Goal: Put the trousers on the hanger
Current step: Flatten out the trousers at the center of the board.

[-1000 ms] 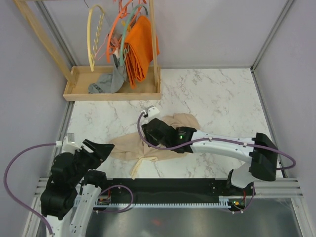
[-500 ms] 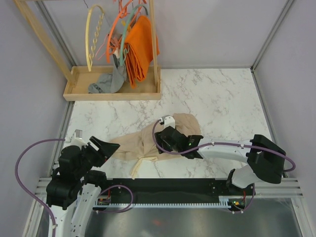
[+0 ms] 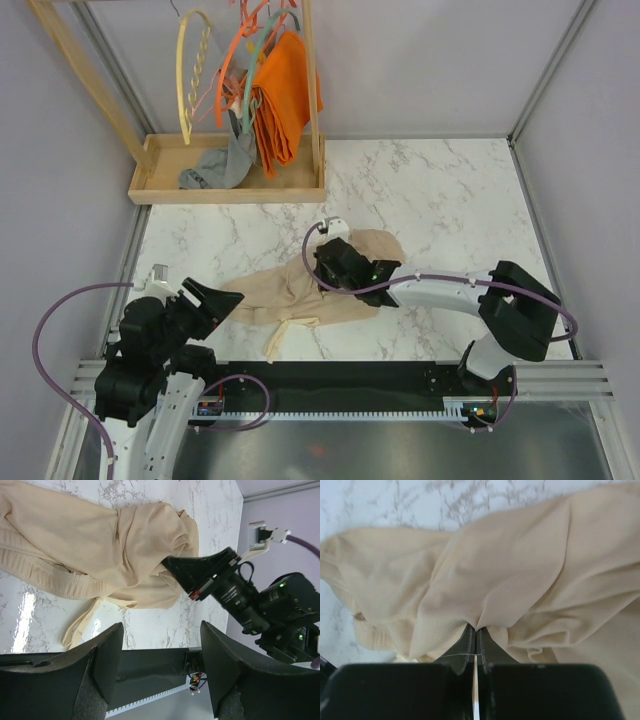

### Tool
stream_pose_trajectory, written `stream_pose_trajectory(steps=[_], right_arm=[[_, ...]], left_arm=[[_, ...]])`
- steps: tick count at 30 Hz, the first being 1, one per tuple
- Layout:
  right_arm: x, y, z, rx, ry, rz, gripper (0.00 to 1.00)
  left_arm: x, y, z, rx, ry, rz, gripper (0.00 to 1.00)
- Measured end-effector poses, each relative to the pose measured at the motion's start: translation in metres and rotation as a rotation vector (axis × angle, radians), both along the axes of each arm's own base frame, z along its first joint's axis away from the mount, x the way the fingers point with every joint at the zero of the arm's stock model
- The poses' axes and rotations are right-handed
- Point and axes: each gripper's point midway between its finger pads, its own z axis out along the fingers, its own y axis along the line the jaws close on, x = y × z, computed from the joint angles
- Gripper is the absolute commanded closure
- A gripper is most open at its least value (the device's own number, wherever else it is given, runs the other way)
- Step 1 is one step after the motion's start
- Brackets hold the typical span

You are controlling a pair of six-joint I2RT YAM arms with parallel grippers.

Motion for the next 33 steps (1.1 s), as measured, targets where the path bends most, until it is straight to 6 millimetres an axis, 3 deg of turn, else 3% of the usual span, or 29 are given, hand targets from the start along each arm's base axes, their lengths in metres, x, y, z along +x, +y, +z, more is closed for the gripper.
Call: stream_pose_trajectory(steps=[3,6,9,10,11,13,16,18,20,23,24,28,33], right_arm=[[0.027,0.002,0.031,0.072,-0.037,-0.056,1.00],[0.066,-0.007,0.068,0.159,-0.074,-0.143,0.59],[0.115,-0.025,0.098,0.217,-0.100,-0.221,0.36],[0.130,-0.031,0.105,0.229,-0.106,-0.245,0.23],[0.143,-0.040,0.106,0.228,-0.109,-0.273,0.21],[0.150,-0.054,0.097,0.191,-0.094,-0.289,0.23],[0.127,-0.055,0.072,0.153,-0.033,-0.228,0.28],[0.089,-0.044,0.051,0.121,0.013,-0.141,0.32],[0.042,-0.028,0.035,0.106,0.059,-0.027,0.43],[-0.007,-0.008,0.018,0.126,0.113,0.087,0.54],[-0.016,-0.007,0.011,0.133,0.129,0.097,0.55],[-0.025,-0.014,-0.012,0.140,0.177,0.063,0.38],[-0.022,-0.005,-0.024,0.151,0.187,0.052,0.37]], left_arm=[[0.000,0.000,0.000,0.000,0.000,0.000,0.30],[0.000,0.000,0.000,0.000,0.000,0.000,0.30],[0.000,0.000,0.000,0.000,0.000,0.000,0.30],[0.000,0.000,0.000,0.000,0.000,0.000,0.30],[0.000,0.000,0.000,0.000,0.000,0.000,0.30],[0.000,0.000,0.000,0.000,-0.001,0.000,0.30],[0.000,0.000,0.000,0.001,-0.001,0.001,0.30],[0.000,0.000,0.000,0.001,-0.001,0.001,0.30],[0.000,0.000,0.000,0.001,-0.002,0.001,0.30],[0.000,0.000,0.000,0.000,-0.003,0.001,0.30],[0.001,0.000,0.001,0.000,-0.004,0.001,0.30],[0.000,0.000,0.001,0.000,-0.004,0.001,0.30],[0.000,0.000,0.001,0.000,-0.004,0.000,0.30]])
